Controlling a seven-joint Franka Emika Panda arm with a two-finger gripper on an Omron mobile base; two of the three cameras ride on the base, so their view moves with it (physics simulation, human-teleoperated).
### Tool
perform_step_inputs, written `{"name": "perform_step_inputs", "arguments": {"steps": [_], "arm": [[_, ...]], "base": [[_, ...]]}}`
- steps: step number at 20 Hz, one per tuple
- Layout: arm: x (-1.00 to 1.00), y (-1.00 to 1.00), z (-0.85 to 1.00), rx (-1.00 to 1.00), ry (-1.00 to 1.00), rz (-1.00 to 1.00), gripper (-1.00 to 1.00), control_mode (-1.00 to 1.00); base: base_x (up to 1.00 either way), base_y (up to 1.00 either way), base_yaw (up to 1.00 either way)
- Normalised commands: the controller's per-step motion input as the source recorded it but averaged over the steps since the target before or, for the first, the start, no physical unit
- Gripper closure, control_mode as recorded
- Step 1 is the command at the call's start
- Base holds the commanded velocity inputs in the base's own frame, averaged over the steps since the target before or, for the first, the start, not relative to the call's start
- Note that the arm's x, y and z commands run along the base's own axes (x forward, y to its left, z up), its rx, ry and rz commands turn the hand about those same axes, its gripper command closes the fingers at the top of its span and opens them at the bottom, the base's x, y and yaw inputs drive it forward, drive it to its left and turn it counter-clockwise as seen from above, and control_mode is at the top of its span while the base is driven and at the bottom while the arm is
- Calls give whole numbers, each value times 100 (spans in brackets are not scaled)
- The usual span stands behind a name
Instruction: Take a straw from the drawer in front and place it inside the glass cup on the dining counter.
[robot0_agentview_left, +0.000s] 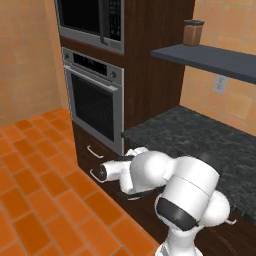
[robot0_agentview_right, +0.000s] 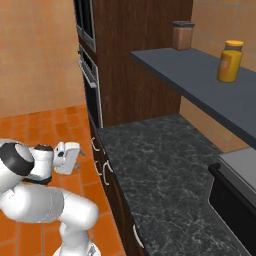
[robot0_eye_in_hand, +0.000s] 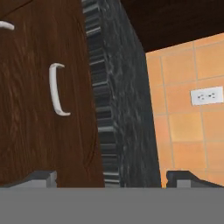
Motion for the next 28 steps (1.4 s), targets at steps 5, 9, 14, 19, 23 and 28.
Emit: {"name": "perform_step_inputs", "arguments": {"steps": [5,9,14,19,23,28], "arm": [[44,-1,-50,-20,-7,-14,-100,-100],[45,-3,-48,-20,-9,-16,-100,-100],[30,-16,-42,-18,-8,-18,-100,-100],[8,-17,-39,-17,-8,-18,-100,-100],[36,-15,-26,-12,-9,-14,-100,-100],[43,-15,-12,0,-5,-3,-100,-100]], "base": [[0,0,0],[0,0,0],[0,0,0],[0,0,0],[0,0,0],[0,0,0]]}}
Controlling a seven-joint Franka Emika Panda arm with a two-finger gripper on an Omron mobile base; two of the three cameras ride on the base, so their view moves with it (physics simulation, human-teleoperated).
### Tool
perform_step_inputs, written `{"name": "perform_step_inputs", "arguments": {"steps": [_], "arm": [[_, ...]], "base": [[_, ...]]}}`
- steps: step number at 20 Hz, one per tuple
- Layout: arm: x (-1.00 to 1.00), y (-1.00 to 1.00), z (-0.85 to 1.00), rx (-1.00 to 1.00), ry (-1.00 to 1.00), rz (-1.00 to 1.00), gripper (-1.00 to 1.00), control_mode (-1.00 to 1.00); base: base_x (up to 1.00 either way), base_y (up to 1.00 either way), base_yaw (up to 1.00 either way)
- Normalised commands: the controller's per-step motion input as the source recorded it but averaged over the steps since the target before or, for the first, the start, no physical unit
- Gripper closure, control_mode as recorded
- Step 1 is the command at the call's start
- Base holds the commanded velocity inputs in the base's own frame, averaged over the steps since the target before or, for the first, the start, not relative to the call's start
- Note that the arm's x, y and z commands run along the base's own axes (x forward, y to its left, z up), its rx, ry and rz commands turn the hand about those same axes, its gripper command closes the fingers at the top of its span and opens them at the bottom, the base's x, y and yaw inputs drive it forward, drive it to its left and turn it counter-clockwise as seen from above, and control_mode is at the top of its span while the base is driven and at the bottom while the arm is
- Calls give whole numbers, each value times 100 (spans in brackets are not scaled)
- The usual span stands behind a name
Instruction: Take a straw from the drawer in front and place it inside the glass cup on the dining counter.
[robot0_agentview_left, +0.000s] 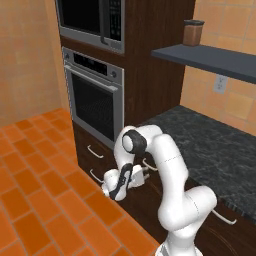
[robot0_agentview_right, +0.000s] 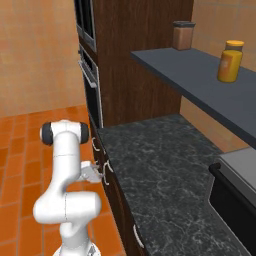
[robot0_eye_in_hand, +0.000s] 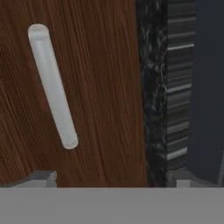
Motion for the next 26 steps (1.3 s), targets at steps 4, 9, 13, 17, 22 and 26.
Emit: {"name": "perform_step_inputs", "arguments": {"steps": [4,9,13,17,22,26], "arm": [[45,-16,-6,9,0,1,-100,-100],[41,-16,-19,12,8,9,-100,-100],[39,-9,-27,7,8,10,-100,-100],[37,-7,-24,3,7,8,-100,-100],[19,-9,-9,2,5,6,-100,-100],[9,-27,3,6,3,5,-100,-100]], "base": [[0,0,0],[0,0,0],[0,0,0],[0,0,0],[0,0,0],[0,0,0]]}}
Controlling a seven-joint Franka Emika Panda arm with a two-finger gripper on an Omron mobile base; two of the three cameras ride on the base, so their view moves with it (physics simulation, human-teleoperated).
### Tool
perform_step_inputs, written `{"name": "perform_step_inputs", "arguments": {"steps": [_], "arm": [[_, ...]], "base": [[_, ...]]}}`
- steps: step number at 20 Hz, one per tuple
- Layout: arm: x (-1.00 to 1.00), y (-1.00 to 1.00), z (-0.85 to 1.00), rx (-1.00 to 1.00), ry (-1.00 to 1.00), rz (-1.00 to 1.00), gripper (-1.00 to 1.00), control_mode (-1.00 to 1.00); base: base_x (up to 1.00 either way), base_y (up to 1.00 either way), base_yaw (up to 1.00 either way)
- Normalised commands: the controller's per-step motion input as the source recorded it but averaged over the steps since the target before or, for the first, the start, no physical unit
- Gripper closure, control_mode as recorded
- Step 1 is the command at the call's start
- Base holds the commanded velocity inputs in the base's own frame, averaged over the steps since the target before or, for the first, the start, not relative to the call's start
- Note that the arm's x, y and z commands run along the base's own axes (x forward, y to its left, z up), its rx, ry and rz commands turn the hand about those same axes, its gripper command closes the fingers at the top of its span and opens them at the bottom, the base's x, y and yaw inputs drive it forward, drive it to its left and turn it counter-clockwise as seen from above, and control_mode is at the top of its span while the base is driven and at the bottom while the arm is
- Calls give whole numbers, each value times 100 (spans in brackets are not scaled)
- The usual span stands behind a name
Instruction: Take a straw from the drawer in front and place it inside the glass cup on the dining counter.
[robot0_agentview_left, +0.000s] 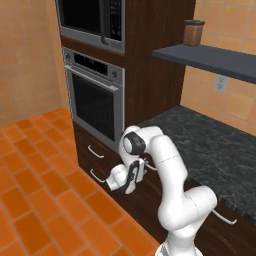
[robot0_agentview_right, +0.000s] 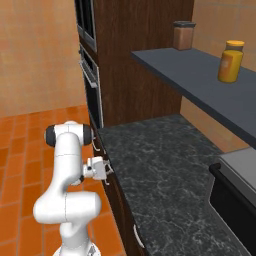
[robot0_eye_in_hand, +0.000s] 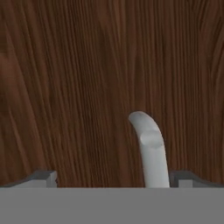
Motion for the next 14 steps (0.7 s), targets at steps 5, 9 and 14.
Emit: {"name": "perform_step_inputs", "arguments": {"steps": [5,9,14], "arm": [[1,-29,23,15,0,6,-100,-100],[3,-28,13,12,1,5,-100,-100],[3,-5,0,2,1,5,100,-100]], "base": [[0,0,0],[0,0,0],[0,0,0]]}}
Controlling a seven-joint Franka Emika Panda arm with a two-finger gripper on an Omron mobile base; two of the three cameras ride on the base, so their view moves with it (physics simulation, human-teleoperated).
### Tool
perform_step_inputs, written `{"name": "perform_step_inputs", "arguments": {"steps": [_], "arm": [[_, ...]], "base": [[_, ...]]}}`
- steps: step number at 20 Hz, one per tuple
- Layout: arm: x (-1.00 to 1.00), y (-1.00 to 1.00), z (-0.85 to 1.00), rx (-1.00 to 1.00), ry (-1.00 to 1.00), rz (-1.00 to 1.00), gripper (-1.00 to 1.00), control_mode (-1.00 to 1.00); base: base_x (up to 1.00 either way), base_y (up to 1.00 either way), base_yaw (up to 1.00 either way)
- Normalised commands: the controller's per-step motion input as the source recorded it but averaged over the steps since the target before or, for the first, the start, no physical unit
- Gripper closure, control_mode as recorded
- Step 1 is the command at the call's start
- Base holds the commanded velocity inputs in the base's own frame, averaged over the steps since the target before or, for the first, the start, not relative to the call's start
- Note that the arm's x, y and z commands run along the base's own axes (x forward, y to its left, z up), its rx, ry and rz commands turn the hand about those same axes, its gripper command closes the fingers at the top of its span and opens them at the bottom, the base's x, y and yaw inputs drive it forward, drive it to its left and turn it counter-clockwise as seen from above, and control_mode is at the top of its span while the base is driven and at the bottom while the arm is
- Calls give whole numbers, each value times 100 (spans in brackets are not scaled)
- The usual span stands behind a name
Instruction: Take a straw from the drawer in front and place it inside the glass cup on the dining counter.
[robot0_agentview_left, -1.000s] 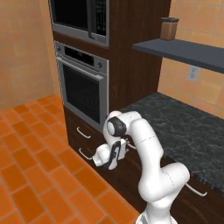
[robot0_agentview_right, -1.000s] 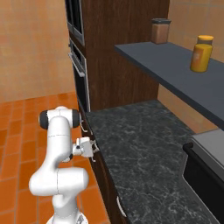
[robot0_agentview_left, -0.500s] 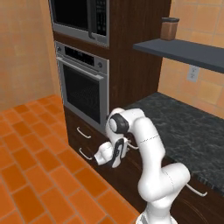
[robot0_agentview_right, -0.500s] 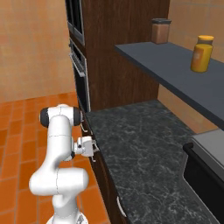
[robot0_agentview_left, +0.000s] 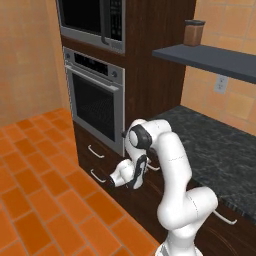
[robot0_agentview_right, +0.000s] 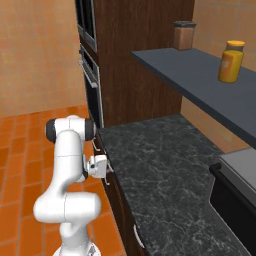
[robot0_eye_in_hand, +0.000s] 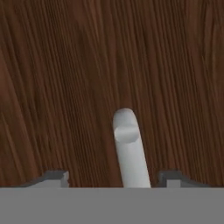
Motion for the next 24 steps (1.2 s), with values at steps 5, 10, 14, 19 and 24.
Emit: {"name": "perform_step_inputs", "arguments": {"steps": [5,10,14,19,24], "arm": [[-34,2,0,0,0,5,100,-100],[-53,54,0,0,0,1,100,-100],[-64,92,0,0,6,0,100,-100],[-66,100,1,0,10,0,100,-100],[-65,100,2,0,13,0,100,-100]], "base": [[0,0,0],[0,0,0],[0,0,0],[0,0,0],[0,0,0]]}}
